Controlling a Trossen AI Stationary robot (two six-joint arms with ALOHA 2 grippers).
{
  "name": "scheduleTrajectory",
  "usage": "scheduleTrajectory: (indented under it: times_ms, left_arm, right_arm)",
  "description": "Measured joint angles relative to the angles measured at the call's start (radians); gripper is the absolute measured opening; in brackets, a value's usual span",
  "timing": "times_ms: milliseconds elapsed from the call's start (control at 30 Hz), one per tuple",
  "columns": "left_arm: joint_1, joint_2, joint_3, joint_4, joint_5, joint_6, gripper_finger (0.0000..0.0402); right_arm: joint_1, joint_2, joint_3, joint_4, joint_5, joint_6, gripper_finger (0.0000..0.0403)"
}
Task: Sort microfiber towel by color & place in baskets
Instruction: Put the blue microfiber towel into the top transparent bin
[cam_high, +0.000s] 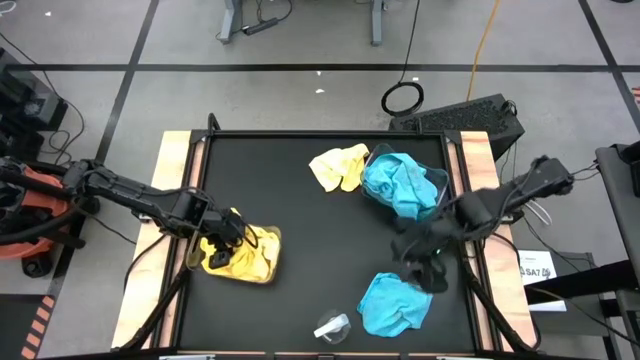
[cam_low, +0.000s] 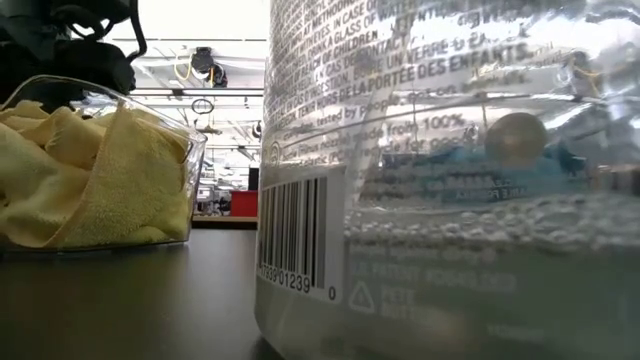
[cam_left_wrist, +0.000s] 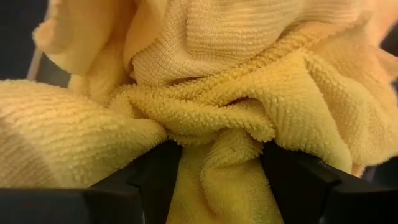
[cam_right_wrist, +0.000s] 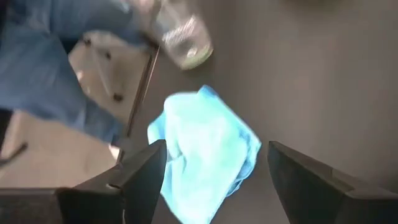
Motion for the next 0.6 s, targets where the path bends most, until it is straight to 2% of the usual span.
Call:
scheduleTrajectory:
  times_ms: [333, 600]
  left_arm:
    - [-0.001, 0.001, 0.129, -0.007, 0.057, 0.014, 0.0234]
    - [-0.002, 0.000, 0.252, -0.037, 0.066, 0.036, 0.0234]
  right_arm:
    - [0.131, 0.182, -0.001, -0.060, 0.029, -0.020, 0.0270]
    - [0.180, 0.223, -0.091, 0.008, 0.058, 0.000, 0.0270]
